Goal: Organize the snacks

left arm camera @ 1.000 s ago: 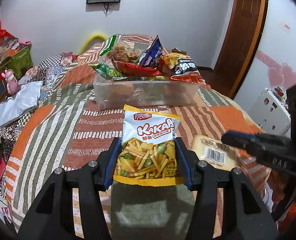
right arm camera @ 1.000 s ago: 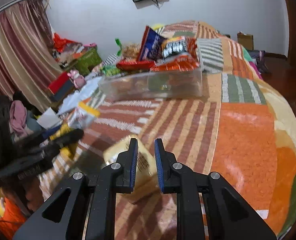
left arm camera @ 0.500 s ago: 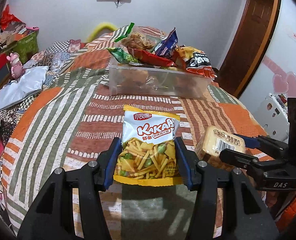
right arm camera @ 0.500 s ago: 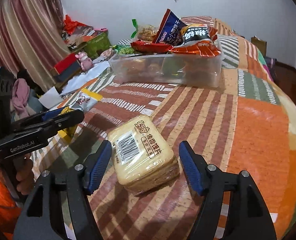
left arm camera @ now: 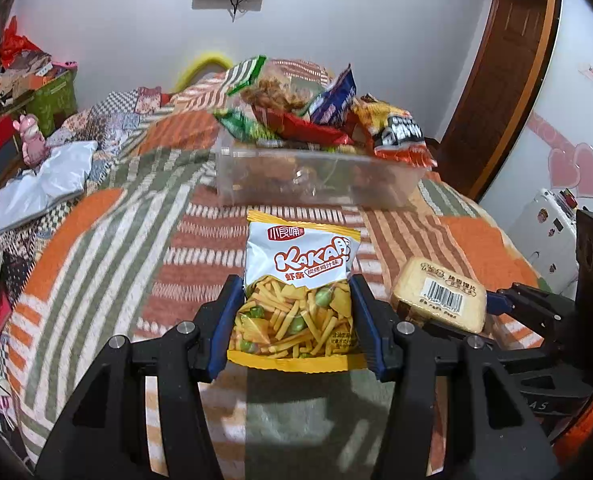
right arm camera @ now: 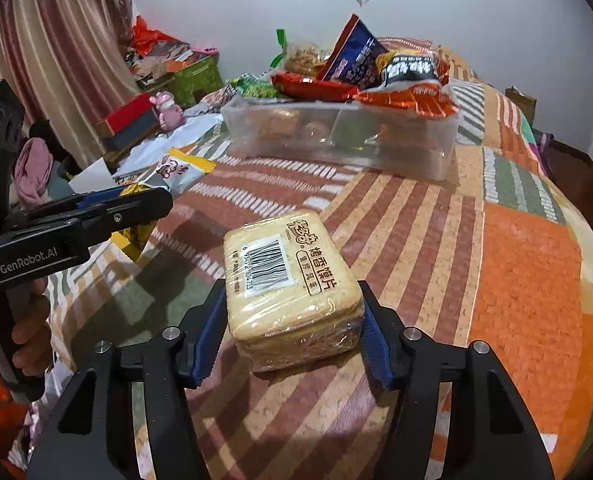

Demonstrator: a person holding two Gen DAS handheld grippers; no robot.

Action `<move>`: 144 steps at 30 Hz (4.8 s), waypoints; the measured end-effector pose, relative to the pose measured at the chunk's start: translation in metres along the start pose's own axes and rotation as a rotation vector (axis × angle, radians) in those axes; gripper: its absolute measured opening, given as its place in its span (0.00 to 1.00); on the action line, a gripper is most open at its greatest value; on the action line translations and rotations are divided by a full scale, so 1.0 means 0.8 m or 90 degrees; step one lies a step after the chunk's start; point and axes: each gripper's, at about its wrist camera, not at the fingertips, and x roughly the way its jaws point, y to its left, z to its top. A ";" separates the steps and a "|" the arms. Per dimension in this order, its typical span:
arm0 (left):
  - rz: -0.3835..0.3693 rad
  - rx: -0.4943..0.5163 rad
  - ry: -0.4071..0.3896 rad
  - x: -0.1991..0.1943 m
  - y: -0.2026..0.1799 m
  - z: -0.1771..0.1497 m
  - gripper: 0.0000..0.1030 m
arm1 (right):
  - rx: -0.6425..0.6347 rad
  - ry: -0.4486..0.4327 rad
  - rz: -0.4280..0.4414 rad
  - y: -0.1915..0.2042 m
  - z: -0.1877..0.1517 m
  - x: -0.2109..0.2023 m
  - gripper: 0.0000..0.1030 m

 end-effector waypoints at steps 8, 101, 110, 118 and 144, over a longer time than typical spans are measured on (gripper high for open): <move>0.008 0.013 -0.045 0.012 0.002 0.064 0.51 | 0.026 -0.071 -0.002 -0.017 0.067 -0.001 0.51; 0.053 0.066 -0.324 -0.173 -0.062 0.084 1.00 | -0.015 -0.357 -0.098 0.002 0.098 -0.184 1.00; 0.049 0.059 -0.320 -0.171 -0.058 0.083 1.00 | -0.022 -0.357 -0.098 0.007 0.094 -0.184 1.00; 0.049 0.061 -0.319 -0.170 -0.057 0.083 1.00 | -0.022 -0.357 -0.099 0.008 0.093 -0.184 1.00; 0.041 0.061 -0.314 -0.168 -0.059 0.082 1.00 | -0.021 -0.357 -0.098 0.007 0.094 -0.184 1.00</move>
